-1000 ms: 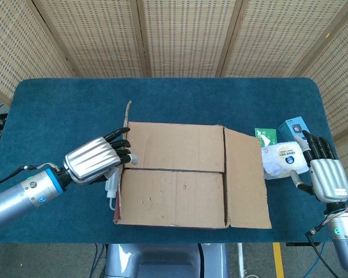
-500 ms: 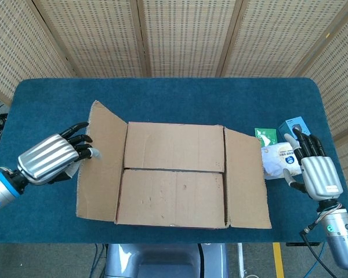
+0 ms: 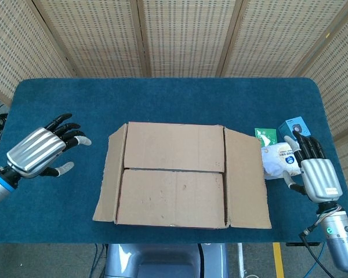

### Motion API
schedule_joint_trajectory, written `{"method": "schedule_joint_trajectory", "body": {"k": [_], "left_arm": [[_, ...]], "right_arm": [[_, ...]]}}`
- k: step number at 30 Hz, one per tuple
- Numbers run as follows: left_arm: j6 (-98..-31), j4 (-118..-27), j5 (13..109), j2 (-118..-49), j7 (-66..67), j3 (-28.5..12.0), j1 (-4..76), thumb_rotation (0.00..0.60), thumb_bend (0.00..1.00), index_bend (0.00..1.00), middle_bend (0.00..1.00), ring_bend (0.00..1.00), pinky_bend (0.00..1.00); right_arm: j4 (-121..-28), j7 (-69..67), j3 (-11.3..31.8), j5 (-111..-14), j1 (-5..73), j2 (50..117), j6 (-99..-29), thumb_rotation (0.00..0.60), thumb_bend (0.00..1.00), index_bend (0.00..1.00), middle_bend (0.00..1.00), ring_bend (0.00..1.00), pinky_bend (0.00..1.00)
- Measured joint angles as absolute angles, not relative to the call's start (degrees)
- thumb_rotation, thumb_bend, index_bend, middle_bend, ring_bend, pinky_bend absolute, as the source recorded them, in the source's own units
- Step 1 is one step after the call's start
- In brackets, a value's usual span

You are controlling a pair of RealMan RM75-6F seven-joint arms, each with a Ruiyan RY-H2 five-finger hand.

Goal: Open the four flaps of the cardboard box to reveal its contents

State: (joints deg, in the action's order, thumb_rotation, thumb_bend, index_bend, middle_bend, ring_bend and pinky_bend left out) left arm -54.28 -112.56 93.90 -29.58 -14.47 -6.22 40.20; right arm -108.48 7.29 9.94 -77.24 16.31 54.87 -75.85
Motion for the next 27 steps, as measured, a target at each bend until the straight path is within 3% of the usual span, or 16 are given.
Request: {"method": "schedule_joint_trajectory", "body": {"k": [5,11,27], "left_arm": [[-56.0,-113.5,88.9,-36.0,-5.6,-7.7,39.4,0.600,0.18,0.06,0.00,0.00,0.00],[-56.3,-113.9,84.8,-42.8,1.2,-8.9,39.7,0.600,0.16,0.00,0.00,0.00,0.00],[-55.9,-112.6,75.1,-59.6,15.6,-10.5,43.5,0.600,0.15,0.00,0.00,0.00,0.00]], "right_arm": [[-108.0,6.9,9.7,-77.5,16.2,55.1,-75.9,0.600,0.44,0.00,0.00,0.00,0.00],[-107.5,6.6,9.7,-78.0,16.2,55.4,-76.2,0.600,0.44,0.00,0.00,0.00,0.00],[-104.4,6.6,9.5,-79.1,14.9,57.8,-79.5,0.600,0.44,0.00,0.00,0.00,0.00]]}}
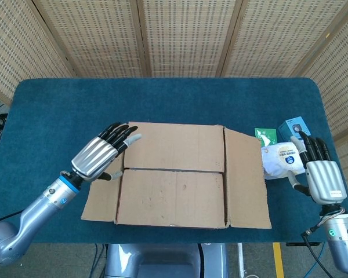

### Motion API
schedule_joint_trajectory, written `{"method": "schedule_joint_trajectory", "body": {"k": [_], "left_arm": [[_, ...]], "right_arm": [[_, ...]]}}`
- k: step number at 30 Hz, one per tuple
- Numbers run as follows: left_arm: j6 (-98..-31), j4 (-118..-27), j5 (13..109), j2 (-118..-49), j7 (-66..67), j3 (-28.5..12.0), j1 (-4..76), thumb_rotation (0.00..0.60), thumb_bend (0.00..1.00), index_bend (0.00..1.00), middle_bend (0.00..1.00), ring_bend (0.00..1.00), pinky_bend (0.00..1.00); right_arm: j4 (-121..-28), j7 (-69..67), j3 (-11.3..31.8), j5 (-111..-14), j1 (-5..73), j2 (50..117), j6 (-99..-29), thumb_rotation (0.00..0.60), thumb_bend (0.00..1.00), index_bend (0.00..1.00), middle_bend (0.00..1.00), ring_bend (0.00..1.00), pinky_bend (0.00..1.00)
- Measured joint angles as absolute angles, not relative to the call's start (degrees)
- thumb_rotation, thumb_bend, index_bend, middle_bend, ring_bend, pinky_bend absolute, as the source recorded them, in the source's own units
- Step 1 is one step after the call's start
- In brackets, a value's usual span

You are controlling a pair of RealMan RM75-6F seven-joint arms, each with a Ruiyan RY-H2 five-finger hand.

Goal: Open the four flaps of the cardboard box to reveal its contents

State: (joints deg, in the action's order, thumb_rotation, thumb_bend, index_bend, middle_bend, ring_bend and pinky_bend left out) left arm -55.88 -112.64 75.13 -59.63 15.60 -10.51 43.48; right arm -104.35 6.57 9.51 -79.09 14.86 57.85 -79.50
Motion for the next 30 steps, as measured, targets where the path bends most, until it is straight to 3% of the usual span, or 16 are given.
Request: {"method": "schedule_joint_trajectory", "body": {"k": [30], "left_arm": [[-56.9,-104.0,64.0,-74.8,30.0,-11.1,49.2,0.600,0.16,0.00,0.00,0.00,0.00]], "right_arm": [[-101.4,3.5,9.3,-80.4,12.9,58.5,-81.9,0.600,0.44,0.00,0.00,0.00,0.00]]}}
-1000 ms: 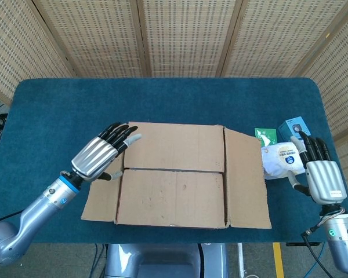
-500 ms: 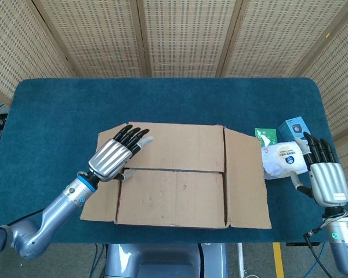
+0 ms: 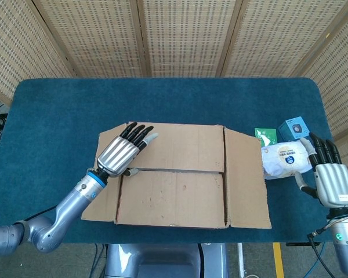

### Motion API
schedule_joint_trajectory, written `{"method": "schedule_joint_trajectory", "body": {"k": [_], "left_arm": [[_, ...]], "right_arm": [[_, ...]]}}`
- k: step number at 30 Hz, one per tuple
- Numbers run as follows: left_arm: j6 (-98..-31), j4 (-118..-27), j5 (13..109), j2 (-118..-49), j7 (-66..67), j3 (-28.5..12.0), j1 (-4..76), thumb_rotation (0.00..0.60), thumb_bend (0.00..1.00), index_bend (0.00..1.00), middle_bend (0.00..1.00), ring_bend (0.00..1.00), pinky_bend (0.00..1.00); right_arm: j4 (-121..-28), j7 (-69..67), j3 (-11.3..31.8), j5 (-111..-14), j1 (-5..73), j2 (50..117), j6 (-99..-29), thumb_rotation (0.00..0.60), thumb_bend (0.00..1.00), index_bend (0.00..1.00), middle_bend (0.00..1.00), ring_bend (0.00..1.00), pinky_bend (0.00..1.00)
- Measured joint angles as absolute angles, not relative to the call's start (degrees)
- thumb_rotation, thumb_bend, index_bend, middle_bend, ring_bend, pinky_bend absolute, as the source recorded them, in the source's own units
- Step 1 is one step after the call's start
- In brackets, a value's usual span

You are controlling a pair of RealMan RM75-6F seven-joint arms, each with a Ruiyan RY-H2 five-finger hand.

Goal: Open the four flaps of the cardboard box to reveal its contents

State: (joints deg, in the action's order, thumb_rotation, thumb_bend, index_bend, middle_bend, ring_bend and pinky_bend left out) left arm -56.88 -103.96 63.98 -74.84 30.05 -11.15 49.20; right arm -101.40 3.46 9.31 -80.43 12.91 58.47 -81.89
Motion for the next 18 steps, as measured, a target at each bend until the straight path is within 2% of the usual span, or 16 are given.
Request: {"method": "schedule_joint_trajectory", "body": {"k": [9,18], "left_arm": [[-57.6,-102.7,62.4,-76.2,31.8,-11.1,49.9,0.600,0.17,0.00,0.00,0.00,0.00],[-61.8,-101.6,66.9,-76.9,28.4,-11.8,48.8,0.600,0.18,0.00,0.00,0.00,0.00]], "right_arm": [[-101.1,2.9,9.5,-80.3,12.6,58.4,-82.1,0.600,0.44,0.00,0.00,0.00,0.00],[-101.1,2.7,9.7,-80.4,12.5,58.3,-82.2,0.600,0.44,0.00,0.00,0.00,0.00]]}}
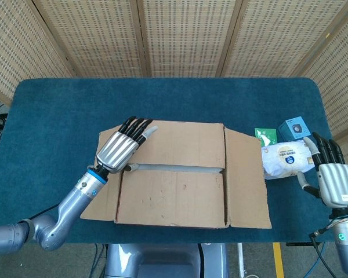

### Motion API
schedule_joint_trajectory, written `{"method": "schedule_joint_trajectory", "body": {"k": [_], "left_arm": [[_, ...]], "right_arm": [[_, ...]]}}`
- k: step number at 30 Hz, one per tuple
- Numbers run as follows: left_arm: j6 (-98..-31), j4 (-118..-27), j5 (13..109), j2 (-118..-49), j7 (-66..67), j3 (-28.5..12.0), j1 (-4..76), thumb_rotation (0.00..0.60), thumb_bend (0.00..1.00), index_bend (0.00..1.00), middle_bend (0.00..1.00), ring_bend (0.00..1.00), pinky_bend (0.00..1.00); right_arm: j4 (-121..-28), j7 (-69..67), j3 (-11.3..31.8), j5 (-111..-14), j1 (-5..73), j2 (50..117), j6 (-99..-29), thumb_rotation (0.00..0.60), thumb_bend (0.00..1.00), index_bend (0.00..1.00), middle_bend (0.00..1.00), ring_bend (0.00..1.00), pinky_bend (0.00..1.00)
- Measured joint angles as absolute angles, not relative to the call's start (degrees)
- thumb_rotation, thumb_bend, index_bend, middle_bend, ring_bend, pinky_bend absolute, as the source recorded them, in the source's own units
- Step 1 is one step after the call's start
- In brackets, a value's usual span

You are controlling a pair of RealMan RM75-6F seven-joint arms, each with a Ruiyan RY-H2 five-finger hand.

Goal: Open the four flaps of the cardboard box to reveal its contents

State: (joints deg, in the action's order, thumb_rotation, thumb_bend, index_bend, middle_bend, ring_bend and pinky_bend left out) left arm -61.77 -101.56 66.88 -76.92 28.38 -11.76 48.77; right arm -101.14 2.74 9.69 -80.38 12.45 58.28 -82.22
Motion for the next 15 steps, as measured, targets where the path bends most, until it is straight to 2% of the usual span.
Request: {"method": "schedule_joint_trajectory", "body": {"k": [9,15], "left_arm": [[-66.5,-100.8,72.5,-75.2,22.8,-13.9,47.2,0.600,0.18,0.00,0.00,0.00,0.00],[-66.6,-99.0,72.6,-74.1,21.7,-16.5,47.9,0.600,0.18,0.00,0.00,0.00,0.00]], "right_arm": [[-101.2,2.6,9.8,-80.3,12.6,58.3,-81.8,0.600,0.44,0.00,0.00,0.00,0.00],[-101.3,2.7,9.8,-80.3,12.5,58.3,-81.8,0.600,0.44,0.00,0.00,0.00,0.00]]}}
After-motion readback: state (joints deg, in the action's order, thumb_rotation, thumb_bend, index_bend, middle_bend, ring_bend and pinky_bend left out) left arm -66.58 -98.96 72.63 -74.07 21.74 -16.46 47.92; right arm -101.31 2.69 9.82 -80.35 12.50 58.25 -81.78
